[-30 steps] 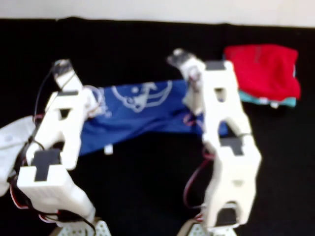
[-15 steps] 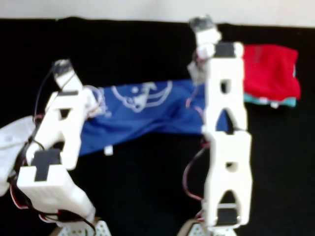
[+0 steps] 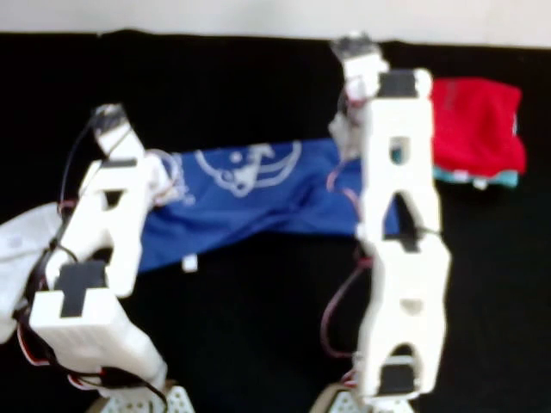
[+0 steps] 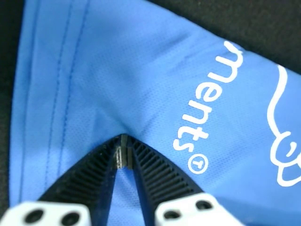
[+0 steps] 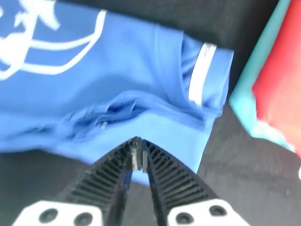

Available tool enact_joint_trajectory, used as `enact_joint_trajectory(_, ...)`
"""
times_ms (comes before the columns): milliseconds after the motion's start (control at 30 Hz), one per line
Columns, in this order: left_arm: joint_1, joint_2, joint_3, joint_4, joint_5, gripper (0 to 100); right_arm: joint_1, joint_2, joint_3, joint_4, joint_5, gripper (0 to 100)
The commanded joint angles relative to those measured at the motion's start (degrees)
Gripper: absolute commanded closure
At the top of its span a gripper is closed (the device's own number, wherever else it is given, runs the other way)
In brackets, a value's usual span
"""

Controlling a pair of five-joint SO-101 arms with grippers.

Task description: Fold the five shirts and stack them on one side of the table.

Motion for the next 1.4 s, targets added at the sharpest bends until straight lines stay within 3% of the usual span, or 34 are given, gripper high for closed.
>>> enact_joint_trajectory(0,0.3,-5.8,-1.6,3.1,0.4,99,-0.9,-13.4,15.0,0.4,-0.3,99.1)
enact_joint_trajectory(133,0.3,-17.5,-1.5,11.5,0.4,97,-0.9,-19.8,27.7,-1.3,-0.2,99.1)
enact_joint_trajectory(333,-5.6,-20.3,-1.4,12.7,0.2,77,-0.9,-27.0,39.4,-3.3,-0.1,99.1)
enact_joint_trajectory(533,-10.0,-5.1,-9.2,13.5,-2.6,78,-0.9,-31.1,42.2,-3.3,-0.1,99.1)
enact_joint_trajectory(833,-12.9,15.1,-31.4,27.3,-3.3,79,-0.9,-31.7,42.2,-2.9,-0.1,99.1)
enact_joint_trajectory(1067,-13.8,16.7,-37.8,34.6,-6.5,79,-1.0,-31.4,42.2,-3.3,-0.1,99.1)
enact_joint_trajectory(1367,-14.5,14.5,-37.4,36.4,-8.0,79,-1.0,-31.4,42.2,-3.4,-0.1,99.1)
